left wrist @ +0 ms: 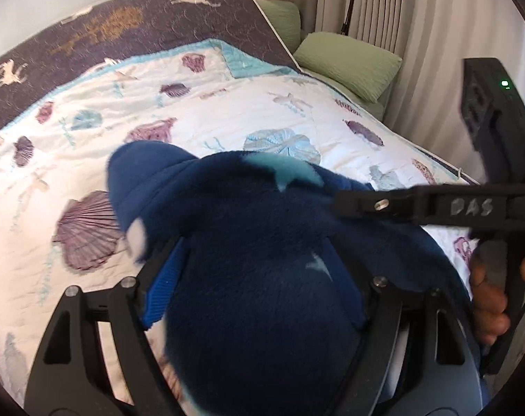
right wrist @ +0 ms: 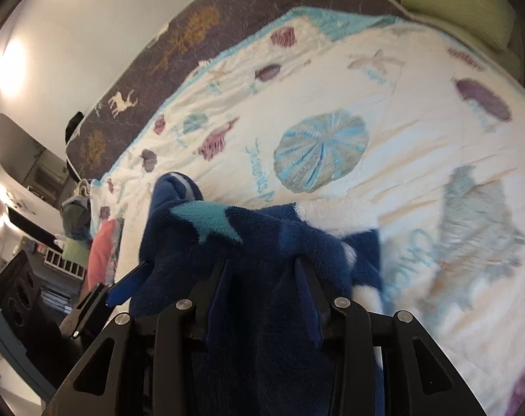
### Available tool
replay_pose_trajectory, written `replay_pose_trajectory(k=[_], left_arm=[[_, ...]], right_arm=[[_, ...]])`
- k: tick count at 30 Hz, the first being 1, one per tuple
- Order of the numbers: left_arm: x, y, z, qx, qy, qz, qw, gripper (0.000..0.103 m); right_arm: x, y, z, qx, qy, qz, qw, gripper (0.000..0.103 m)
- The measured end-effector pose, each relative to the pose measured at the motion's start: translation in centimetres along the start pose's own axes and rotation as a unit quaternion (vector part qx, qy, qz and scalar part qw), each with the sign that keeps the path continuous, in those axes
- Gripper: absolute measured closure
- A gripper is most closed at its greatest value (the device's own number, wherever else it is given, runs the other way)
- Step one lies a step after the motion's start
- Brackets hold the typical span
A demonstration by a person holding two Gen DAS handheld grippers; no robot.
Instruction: Fold small clothes
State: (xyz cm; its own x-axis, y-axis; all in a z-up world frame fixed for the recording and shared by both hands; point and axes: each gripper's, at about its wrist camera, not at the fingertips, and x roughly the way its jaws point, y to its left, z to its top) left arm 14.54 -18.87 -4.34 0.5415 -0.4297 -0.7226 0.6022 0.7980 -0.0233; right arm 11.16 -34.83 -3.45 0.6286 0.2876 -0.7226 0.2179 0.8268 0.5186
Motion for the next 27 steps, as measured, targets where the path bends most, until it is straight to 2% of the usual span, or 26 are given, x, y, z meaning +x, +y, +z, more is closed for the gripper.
replay_pose_trajectory(k=[3,5,7,9,10,12,14,16,19,24,27], left_arm=[[-2.4,0.2,-0.7,-0.006,-0.002,0.012,0.9999,0.023],[-3.9,0.6,-1.2,-0.019,-0.003,0.019,0.9996,0.023],[-5.3,0.9,-2.0,-0.040,0.000,0.014,0.9991,0.023],[-6.6,0.8,-3.0,-0.056,0.000,-0.008,0.9984,0.023],[-7.0,0.5,-3.6,-0.056,0.000,-0.022,0.9982,0.023],[-7.0,-0.7,-4.9,-0.033,0.009,-0.028,0.9990,0.023],[-5.4,-1.7,-6.5,-0.008,0.020,-0.014,0.9997,0.020],[-3.5,-1.0,-7.1,-0.048,0.042,-0.027,0.9976,0.013],[-2.6,0.6,-6.9,-0.099,0.069,-0.051,0.9914,0.008],[-3.4,0.0,-7.4,-0.097,0.053,-0.039,0.9931,0.008],[-3.5,0.3,-7.7,-0.113,0.055,-0.049,0.9908,0.008]], right_arm=[[-4.1,0.4,-1.1,0.000,-0.025,0.001,1.000,0.059],[-7.4,0.7,-2.4,-0.014,-0.039,0.026,0.999,0.058],[-9.3,1.1,-3.6,-0.025,-0.047,0.040,0.998,0.058],[-10.5,1.4,-5.1,-0.039,-0.041,0.043,0.997,0.058],[-10.7,1.5,-6.0,-0.044,-0.034,0.047,0.997,0.058],[-10.1,1.6,-7.7,-0.051,-0.009,0.047,0.998,0.058],[-8.1,1.0,-9.2,-0.053,0.017,0.014,0.998,0.058],[-5.9,0.4,-10.0,-0.060,0.015,-0.014,0.998,0.058],[-5.8,0.6,-9.8,-0.059,0.006,-0.030,0.998,0.057],[-6.4,1.3,-10.3,-0.080,-0.002,-0.043,0.996,0.056],[-7.0,0.9,-10.4,-0.075,-0.004,-0.025,0.997,0.050]])
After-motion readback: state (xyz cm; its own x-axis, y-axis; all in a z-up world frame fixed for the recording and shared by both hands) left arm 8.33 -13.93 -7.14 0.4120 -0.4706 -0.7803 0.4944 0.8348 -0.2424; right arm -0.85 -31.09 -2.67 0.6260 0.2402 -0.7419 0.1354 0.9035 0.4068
